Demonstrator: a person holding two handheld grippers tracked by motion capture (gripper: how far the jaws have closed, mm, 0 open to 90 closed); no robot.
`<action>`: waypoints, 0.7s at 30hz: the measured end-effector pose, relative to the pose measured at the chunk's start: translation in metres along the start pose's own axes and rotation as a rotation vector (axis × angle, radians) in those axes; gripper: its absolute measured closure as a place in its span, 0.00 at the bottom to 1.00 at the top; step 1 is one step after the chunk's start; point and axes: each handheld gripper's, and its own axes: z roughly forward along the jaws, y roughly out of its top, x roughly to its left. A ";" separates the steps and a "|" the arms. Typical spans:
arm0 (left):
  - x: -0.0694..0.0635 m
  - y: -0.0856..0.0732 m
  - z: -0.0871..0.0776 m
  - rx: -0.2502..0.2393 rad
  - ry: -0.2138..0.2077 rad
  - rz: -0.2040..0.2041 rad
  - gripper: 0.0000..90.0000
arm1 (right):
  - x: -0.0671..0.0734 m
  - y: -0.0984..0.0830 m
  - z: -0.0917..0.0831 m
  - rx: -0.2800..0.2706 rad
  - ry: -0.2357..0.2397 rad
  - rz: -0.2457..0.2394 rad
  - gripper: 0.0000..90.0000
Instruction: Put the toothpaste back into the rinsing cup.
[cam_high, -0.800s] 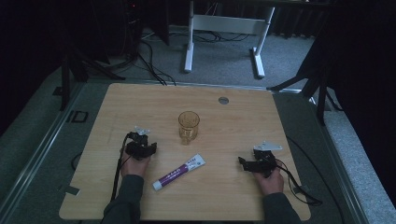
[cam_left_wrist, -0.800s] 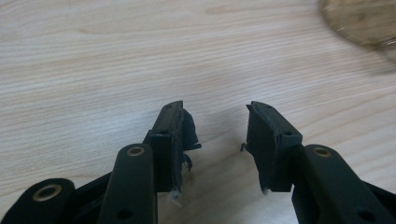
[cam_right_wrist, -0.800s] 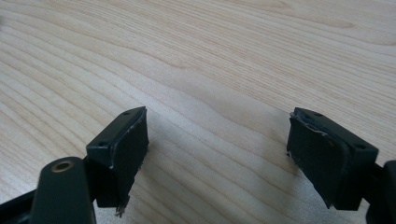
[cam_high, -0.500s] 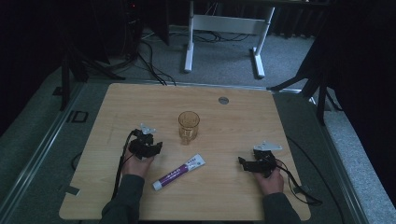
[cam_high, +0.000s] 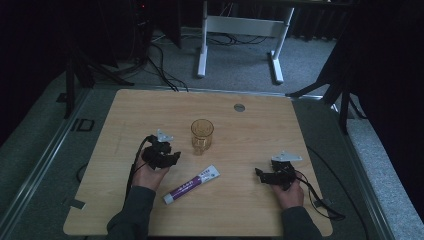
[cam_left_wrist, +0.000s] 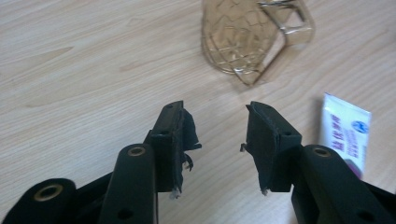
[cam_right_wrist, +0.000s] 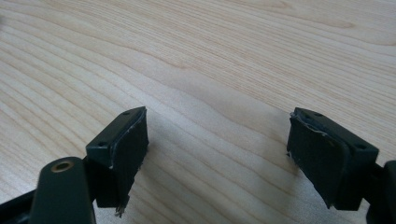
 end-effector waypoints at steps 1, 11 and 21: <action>-0.001 0.001 -0.001 0.002 0.002 0.005 0.64 | 0.000 0.000 0.000 0.001 0.000 0.000 0.23; -0.005 0.007 -0.008 0.034 -0.044 0.038 0.64 | 0.000 0.000 0.000 0.000 0.000 0.000 0.23; -0.008 0.011 -0.014 0.055 -0.057 0.060 0.63 | 0.000 0.000 0.000 0.000 0.000 0.000 0.23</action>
